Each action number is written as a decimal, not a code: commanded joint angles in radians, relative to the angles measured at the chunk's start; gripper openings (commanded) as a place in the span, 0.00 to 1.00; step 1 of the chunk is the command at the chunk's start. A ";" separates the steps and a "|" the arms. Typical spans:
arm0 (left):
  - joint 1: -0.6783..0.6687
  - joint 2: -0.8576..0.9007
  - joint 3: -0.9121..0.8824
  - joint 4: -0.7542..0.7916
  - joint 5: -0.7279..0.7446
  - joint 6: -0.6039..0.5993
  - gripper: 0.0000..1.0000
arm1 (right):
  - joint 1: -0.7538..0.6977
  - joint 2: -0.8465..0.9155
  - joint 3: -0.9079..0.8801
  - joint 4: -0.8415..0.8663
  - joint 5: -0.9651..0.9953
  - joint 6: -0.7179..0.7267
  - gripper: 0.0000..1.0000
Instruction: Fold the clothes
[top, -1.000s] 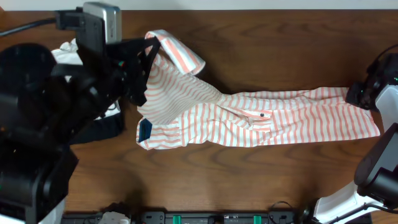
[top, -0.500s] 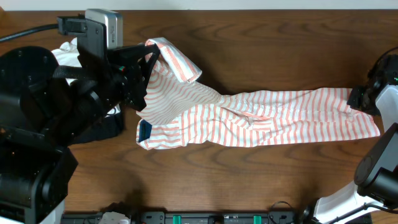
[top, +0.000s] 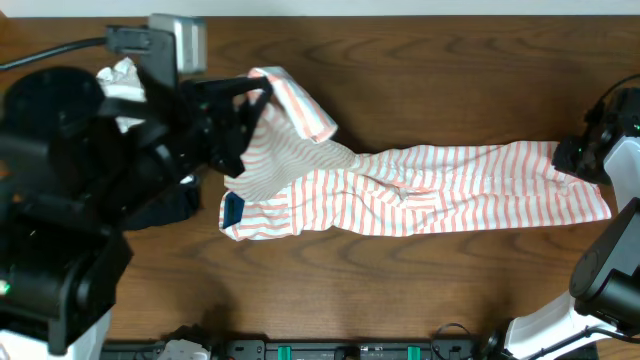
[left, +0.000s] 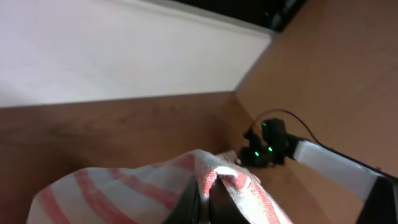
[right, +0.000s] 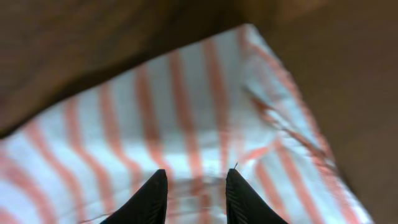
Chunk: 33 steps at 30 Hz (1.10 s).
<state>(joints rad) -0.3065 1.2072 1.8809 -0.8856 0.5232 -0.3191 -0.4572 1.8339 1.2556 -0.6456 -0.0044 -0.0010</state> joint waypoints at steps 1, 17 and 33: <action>-0.051 0.044 0.006 0.011 0.035 -0.023 0.06 | -0.009 -0.015 0.011 0.006 -0.146 -0.023 0.30; -0.242 0.290 0.006 0.091 0.034 -0.015 0.06 | 0.088 -0.217 0.021 -0.124 -1.122 -0.360 0.54; -0.243 0.550 0.006 0.171 -0.053 0.000 0.06 | 0.319 -0.257 0.021 -0.294 -1.046 -0.723 0.80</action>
<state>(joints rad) -0.5480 1.7164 1.8809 -0.7265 0.5041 -0.3363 -0.1703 1.6108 1.2636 -0.9382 -1.0401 -0.6506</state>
